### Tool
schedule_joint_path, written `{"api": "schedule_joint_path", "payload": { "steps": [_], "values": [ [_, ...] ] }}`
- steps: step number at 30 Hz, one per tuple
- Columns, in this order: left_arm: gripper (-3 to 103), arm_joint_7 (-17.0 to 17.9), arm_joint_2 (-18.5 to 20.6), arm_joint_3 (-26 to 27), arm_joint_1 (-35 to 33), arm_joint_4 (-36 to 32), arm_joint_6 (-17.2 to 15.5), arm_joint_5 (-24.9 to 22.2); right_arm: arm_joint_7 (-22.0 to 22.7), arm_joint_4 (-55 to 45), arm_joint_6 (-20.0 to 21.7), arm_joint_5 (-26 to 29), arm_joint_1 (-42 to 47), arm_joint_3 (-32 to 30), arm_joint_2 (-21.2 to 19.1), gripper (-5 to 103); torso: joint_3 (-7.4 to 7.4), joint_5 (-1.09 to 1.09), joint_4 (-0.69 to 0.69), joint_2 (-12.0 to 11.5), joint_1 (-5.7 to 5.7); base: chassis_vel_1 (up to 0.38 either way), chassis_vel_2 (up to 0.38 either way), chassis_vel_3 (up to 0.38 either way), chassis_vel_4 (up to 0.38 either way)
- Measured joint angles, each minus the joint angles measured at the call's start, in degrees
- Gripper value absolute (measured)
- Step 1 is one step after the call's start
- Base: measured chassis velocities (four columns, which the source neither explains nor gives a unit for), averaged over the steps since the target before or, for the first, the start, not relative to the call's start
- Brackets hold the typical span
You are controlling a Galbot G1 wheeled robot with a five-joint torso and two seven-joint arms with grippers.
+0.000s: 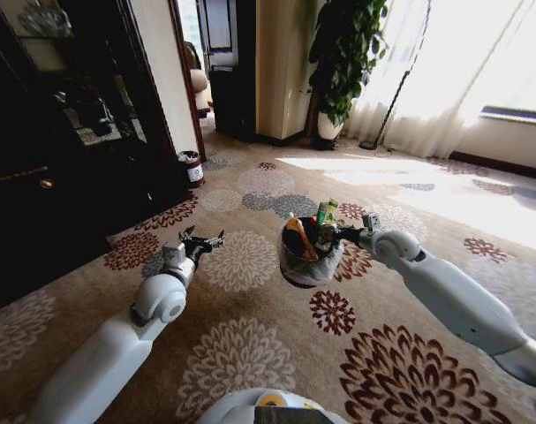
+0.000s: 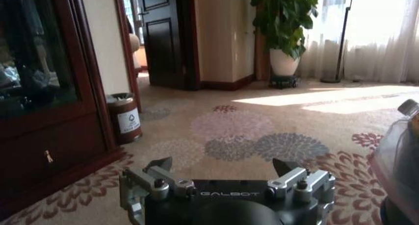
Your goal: Pick up the trash from the ground and place it into the trash bin.
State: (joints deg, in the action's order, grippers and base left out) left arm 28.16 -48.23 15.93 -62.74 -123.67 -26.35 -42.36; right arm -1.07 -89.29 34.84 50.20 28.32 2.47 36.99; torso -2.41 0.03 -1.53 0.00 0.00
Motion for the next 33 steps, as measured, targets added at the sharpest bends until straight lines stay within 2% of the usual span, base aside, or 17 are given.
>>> {"api": "schedule_joint_path", "payload": {
  "steps": [7, 8, 10, 11, 14, 17, 21, 25, 28, 31, 33],
  "values": [
    [100, -1.2, 0.9, 0.3, -2.5, -0.5, -0.8, -0.1, 0.0, 2.9, -1.0, -1.9, 3.3, -3.3, -2.6, 3, 0.0, -0.01, 0.01, 0.0, 0.0, 0.0, 0.0, 0.0, 0.0],
    [100, -2.6, 1.5, 0.4, -3.5, -0.7, -0.7, -0.4, 0.0, 3.6, -1.3, -1.5, 4.6, -5.4, -2.6, 3, 0.0, 0.03, 0.0, 0.0, 0.0, 0.0, 0.0, 0.0, 0.0],
    [100, -5.3, 2.2, 1.0, -4.4, -0.7, 0.5, -0.3, 0.1, 3.2, -1.4, 0.5, 6.7, -8.4, -2.6, 3, 0.0, -0.06, -0.01, 0.0, 0.0, 0.0, 0.0, 0.0, 0.0],
    [100, -5.3, 2.2, 1.0, -4.4, -0.7, 0.5, -0.3, 0.1, 3.2, -1.4, 0.5, 6.7, -8.4, -2.6, 3, 0.0, -0.06, -0.01, 0.0, 0.0, 0.0, 0.0, 0.0, 0.0],
    [100, -8.4, 3.2, 1.9, -5.9, -0.8, 2.2, 0.6, 0.0, 0.7, -2.8, 1.5, 11.6, -13.1, -2.9, 3, 0.0, -0.01, -0.05, 0.0, 0.0, 0.0, 0.0, 0.0, 0.0],
    [100, -9.3, 3.5, 2.4, -7.0, -1.2, 2.4, 1.2, 0.0, -1.3, -3.8, 1.4, 15.4, -15.8, -3.3, 3, 0.0, -0.06, -0.01, 0.0, 0.0, 0.0, 0.0, 0.0, 0.0],
    [100, -11.4, 3.9, 3.8, -8.8, -1.3, 3.6, 2.8, 0.0, -3.2, -5.9, 0.2, 20.0, -17.7, -3.6, 3, 0.0, -0.01, 0.0, 0.0, 0.0, 0.049, -0.064, -0.063, 0.069],
    [100, -14.1, 4.1, 6.2, -11.0, -0.7, 5.9, 4.2, 0.0, -4.0, -6.7, -1.0, 22.2, -18.3, -2.9, 3, 0.0, -0.04, 0.01, 0.0, 0.0, 0.096, -0.107, -0.12, 0.114],
    [100, -18.8, 3.4, 11.8, -14.2, 1.4, 9.2, 6.7, 0.0, -5.3, -7.7, -3.0, 24.2, -18.6, -1.8, 3, 0.0, -0.06, -0.02, 0.0, 0.0, 0.124, -0.12, -0.127, 0.129],
    [100, -19.4, 3.0, 14.7, -15.6, 1.7, 9.6, 6.6, 0.0, -6.1, -7.8, -3.5, 25.0, -18.7, -1.2, 3, 0.01, -0.06, -0.01, 0.0, 0.0, 0.138, -0.12, -0.131, 0.13],
    [100, -20.5, 2.5, 19.2, -17.9, 1.7, 9.9, 6.1, 0.0, -7.4, -8.1, -4.1, 26.1, -19.3, -0.4, 3, 0.0, -0.01, -0.02, 0.0, 0.0, 0.12, -0.111, -0.136, 0.116]
  ]
}}
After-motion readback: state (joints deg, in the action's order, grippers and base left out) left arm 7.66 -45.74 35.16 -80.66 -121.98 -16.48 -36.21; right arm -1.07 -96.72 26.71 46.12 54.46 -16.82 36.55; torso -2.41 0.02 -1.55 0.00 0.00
